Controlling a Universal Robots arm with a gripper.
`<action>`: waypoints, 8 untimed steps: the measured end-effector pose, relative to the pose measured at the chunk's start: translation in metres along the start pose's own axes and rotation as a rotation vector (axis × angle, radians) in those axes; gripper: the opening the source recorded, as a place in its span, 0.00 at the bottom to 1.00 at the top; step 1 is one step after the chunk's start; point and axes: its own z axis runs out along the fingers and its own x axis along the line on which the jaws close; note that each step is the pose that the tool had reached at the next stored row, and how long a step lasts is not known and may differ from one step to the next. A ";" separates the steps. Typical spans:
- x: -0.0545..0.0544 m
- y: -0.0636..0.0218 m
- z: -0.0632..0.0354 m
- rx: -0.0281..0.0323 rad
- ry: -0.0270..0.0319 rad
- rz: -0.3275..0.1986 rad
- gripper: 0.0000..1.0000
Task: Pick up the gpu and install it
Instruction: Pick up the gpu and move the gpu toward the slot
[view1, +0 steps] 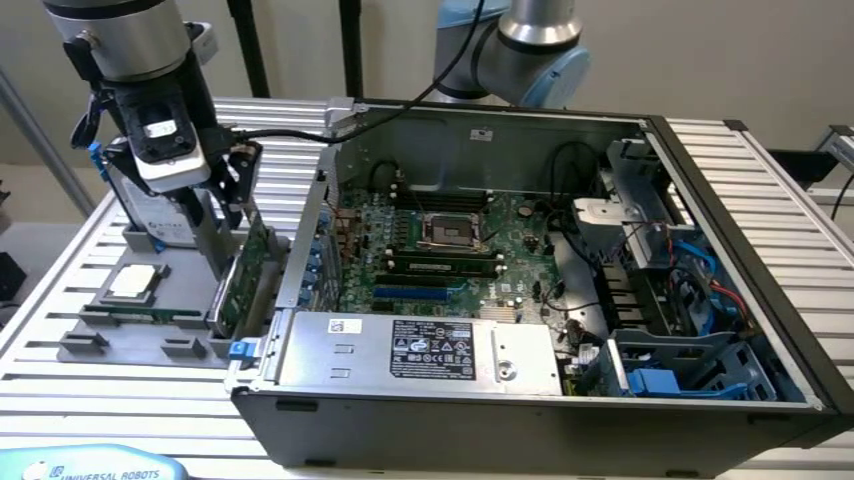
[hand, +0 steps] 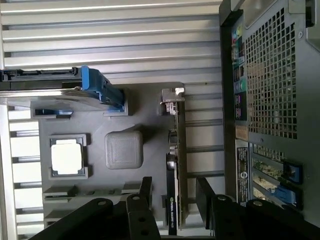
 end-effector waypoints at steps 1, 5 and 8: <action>0.000 -0.0007 0.0018 0.0000 -0.0012 0.000 0.48; 0.000 -0.0040 0.0089 -0.0003 -0.0059 0.000 0.48; 0.000 -0.0066 0.0142 -0.0007 -0.0092 0.000 0.48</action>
